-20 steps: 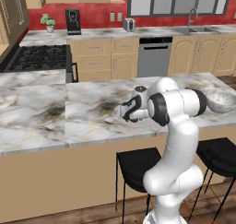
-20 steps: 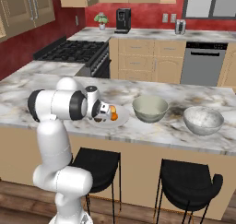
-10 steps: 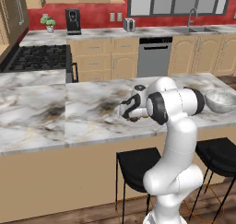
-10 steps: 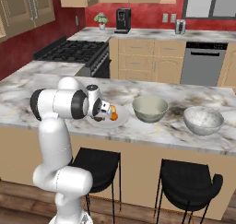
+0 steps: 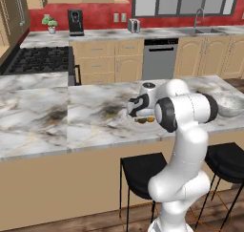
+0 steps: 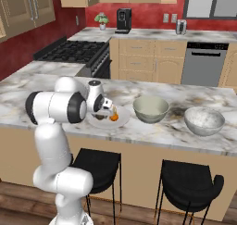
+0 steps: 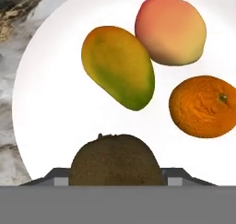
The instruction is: Take the fruits from the plate on the dining counter and place two fruits in each bowl.
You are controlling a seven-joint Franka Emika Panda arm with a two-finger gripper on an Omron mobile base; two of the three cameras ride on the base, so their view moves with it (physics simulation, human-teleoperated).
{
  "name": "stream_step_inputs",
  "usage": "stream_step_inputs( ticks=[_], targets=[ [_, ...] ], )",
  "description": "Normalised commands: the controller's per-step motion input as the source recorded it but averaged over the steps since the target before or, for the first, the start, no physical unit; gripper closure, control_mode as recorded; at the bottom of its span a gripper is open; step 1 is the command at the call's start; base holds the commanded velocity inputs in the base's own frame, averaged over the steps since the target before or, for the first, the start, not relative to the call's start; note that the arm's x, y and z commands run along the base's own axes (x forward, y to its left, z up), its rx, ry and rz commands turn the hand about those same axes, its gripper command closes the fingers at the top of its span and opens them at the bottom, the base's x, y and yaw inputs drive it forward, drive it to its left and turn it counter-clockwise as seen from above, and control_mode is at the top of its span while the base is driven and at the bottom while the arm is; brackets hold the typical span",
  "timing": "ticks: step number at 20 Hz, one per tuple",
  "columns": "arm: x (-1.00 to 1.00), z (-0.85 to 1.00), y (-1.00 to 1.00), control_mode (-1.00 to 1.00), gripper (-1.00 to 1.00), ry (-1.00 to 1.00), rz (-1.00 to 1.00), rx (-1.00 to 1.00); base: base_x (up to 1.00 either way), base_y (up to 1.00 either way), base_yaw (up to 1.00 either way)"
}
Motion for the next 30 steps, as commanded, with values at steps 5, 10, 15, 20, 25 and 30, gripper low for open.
stream_step_inputs(
  ticks=[5, 10, 15, 20, 25, 30],
  targets=[
    [-0.57, 0.64, -0.64, -1.00, 1.00, 0.05, -0.01, 0.04, 0.00, 0.00, 0.00],
    [-0.15, 0.53, -0.84, -1.00, 1.00, 0.07, -0.07, 0.05, 0.00, 0.00, 0.00],
    [0.39, 0.47, -0.82, -1.00, 1.00, 0.15, -0.10, 0.03, 0.00, 0.00, 0.00],
    [0.58, 0.23, -0.69, -1.00, 1.00, 0.15, -0.07, 0.01, 0.00, 0.00, 0.00],
    [0.29, 0.00, -0.57, -1.00, 1.00, -0.02, -0.09, -0.01, 0.00, 0.00, 0.00],
    [0.20, -0.13, -0.41, -1.00, 1.00, -0.18, -0.07, 0.00, 0.00, 0.00, 0.00]
  ],
)
